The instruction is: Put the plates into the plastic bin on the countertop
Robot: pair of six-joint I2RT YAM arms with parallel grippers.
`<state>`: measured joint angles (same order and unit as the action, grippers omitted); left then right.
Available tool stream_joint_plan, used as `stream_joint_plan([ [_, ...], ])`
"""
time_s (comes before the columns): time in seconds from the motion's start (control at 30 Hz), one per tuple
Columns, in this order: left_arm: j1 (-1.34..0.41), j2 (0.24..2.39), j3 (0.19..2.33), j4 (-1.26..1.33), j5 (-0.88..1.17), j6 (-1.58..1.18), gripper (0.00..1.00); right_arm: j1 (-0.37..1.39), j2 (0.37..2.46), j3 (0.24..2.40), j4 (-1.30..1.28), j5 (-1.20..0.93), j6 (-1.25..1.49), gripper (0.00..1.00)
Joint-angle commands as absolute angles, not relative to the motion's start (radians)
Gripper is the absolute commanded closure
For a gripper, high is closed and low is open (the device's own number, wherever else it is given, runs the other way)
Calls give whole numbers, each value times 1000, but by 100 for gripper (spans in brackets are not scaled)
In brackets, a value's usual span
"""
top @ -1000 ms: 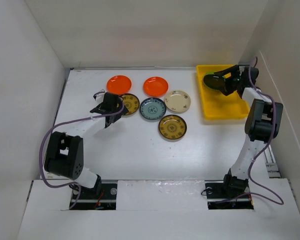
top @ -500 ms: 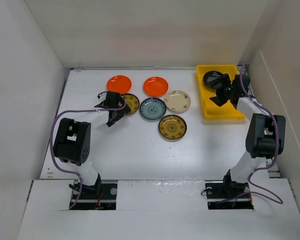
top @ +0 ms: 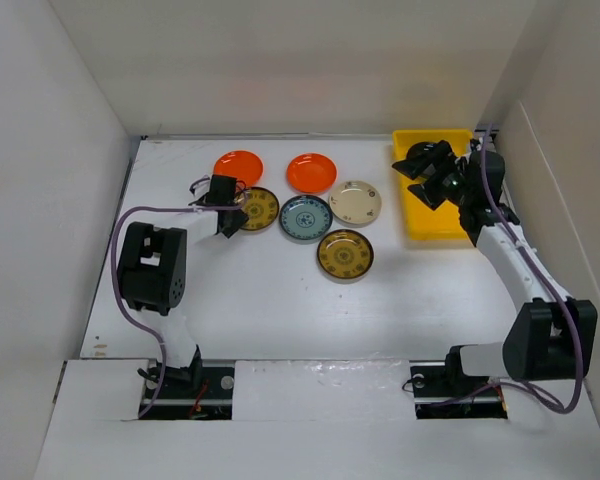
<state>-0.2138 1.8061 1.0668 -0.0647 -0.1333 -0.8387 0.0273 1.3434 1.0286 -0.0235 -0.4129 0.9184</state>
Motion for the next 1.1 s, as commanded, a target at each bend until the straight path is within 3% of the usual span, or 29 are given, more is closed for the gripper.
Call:
stream_joint_plan([
  [0.0, -213, 1802, 1051, -113, -153, -868, 75, 17, 1273, 1020, 12, -442, 911, 1],
  [0.1, -213, 1802, 1051, -135, -163, -868, 85, 8, 1252, 1020, 12, -463, 911, 1],
  [0.13, -213, 1802, 1051, -146, -163, -868, 99, 8, 1235, 1020, 12, -463, 920, 2],
  [0.37, -213, 1616, 997, -183, -202, -882, 100, 63, 1259, 1043, 12, -552, 801, 2],
  [0.57, -281, 1399, 1037, -210, -213, -778, 100, 247, 1359, 1043, 161, -650, 710, 6],
  [0.93, -304, 1201, 969, -14, 417, -658, 100, 403, 1529, 1065, 268, -640, 667, 8],
  [1.07, -304, 1164, 969, -5, 485, -658, 100, 414, 1554, 1065, 299, -640, 690, 10],
])
